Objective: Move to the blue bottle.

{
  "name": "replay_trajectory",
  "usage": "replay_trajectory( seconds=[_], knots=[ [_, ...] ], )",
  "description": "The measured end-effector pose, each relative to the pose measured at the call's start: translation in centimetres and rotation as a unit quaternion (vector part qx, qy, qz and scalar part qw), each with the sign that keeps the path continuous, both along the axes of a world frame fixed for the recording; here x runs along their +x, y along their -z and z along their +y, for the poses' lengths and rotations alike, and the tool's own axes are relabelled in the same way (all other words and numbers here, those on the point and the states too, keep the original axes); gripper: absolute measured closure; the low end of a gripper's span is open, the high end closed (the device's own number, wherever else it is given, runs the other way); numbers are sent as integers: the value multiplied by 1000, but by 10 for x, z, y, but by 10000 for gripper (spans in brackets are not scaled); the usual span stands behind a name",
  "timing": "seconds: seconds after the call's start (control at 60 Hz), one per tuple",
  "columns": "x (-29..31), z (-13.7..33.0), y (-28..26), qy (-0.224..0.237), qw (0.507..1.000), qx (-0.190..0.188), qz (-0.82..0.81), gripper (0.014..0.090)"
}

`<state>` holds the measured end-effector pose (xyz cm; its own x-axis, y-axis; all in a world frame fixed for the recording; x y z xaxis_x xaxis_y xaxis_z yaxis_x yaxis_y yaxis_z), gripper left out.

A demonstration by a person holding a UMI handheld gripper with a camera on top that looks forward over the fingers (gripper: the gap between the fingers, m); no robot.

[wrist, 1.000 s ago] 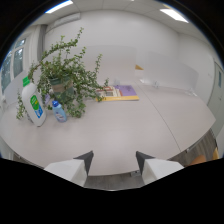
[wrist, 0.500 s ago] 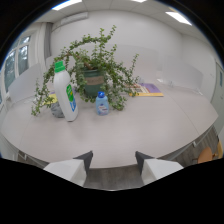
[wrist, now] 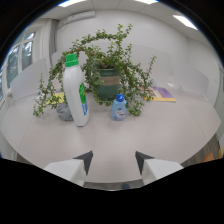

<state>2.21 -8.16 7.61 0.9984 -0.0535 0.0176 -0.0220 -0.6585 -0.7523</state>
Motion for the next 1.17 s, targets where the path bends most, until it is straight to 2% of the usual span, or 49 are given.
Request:
replay_trajectory(
  seconds=[0.567, 1.167],
  knots=[
    [19, 115, 50, -30, 999, -26, 9, 206],
    [20, 130, 60, -25, 999, -34, 10, 205]
  ],
)
